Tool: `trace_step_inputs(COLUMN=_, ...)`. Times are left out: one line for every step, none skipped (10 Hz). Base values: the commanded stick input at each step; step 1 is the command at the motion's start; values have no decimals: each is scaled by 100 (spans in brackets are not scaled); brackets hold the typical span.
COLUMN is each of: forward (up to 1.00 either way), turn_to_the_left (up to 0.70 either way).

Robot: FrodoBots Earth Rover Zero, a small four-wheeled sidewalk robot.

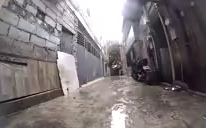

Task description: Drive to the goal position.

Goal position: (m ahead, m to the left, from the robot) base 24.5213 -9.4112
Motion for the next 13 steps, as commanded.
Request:
trace_step_inputs(forward=99, turn_to_the_left=0)
trace_step_inputs(forward=99, turn_to_the_left=0)
trace_step_inputs(forward=99, turn_to_the_left=0)
trace_step_inputs(forward=99, turn_to_the_left=0)
trace_step_inputs(forward=99, turn_to_the_left=0)
trace_step_inputs(forward=99, turn_to_the_left=0)
trace_step_inputs(forward=99, turn_to_the_left=0)
trace_step_inputs(forward=99, turn_to_the_left=0)
trace_step_inputs(forward=99, turn_to_the_left=0)
trace_step_inputs(forward=99, turn_to_the_left=0)
trace_step_inputs(forward=99, turn_to_the_left=0)
trace_step_inputs(forward=99, turn_to_the_left=0)
trace_step_inputs(forward=99, turn_to_the_left=0)
